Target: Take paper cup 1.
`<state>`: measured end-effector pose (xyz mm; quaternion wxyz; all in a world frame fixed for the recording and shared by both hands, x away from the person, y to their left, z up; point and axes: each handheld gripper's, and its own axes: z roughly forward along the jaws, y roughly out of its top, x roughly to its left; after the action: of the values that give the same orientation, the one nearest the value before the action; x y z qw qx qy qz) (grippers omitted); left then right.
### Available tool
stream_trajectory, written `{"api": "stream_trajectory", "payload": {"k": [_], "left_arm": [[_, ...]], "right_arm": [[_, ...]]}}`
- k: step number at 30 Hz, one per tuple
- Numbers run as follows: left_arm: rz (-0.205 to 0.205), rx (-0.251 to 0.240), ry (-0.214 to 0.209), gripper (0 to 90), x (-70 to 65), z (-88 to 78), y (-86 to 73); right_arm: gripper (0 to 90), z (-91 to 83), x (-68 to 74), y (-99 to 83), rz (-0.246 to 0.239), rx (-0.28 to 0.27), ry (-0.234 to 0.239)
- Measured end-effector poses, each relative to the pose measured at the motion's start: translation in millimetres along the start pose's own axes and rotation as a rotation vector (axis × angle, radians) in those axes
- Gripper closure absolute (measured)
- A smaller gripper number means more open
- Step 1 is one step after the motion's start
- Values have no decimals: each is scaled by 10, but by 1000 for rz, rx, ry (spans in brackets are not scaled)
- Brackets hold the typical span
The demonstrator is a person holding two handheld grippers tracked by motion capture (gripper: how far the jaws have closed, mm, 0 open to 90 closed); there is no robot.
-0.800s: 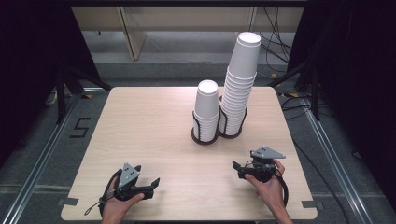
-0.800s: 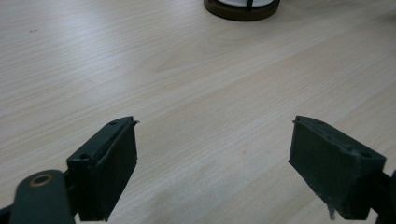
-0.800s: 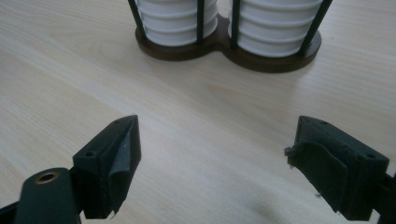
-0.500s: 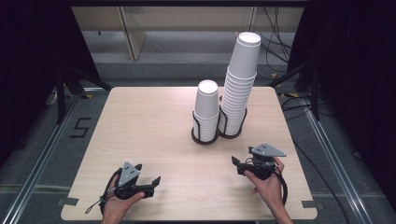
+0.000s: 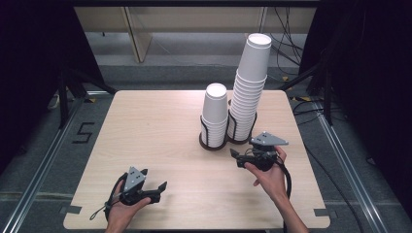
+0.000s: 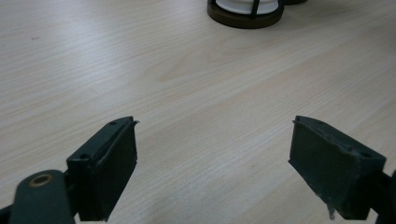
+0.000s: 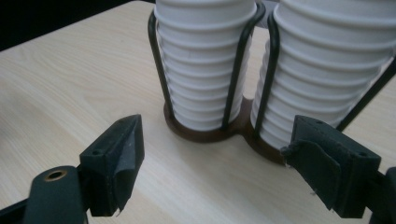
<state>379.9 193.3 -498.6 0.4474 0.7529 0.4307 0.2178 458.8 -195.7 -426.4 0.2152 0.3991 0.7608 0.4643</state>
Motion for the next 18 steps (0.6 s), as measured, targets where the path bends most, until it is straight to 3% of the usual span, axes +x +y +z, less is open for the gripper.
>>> {"api": "stream_trajectory", "payload": {"k": [3, 5, 6, 10, 18], "left_arm": [[-6, 4, -1, 147, -6, 17, 0], [-5, 1, -5, 147, -6, 28, 6], [-2, 3, -4, 147, -8, 30, 5], [-7, 3, 5, 147, -1, 18, 1], [-21, -2, 12, 146, 24, 4, -2]], "right_arm": [[194, 20, 21, 92, -17, -15, 6], [194, 32, 59, 158, 0, -36, 13], [194, 28, 52, 186, -22, -25, 14], [199, 72, 70, 296, -33, -54, 32], [203, 141, 162, 439, -31, -56, 42]]}}
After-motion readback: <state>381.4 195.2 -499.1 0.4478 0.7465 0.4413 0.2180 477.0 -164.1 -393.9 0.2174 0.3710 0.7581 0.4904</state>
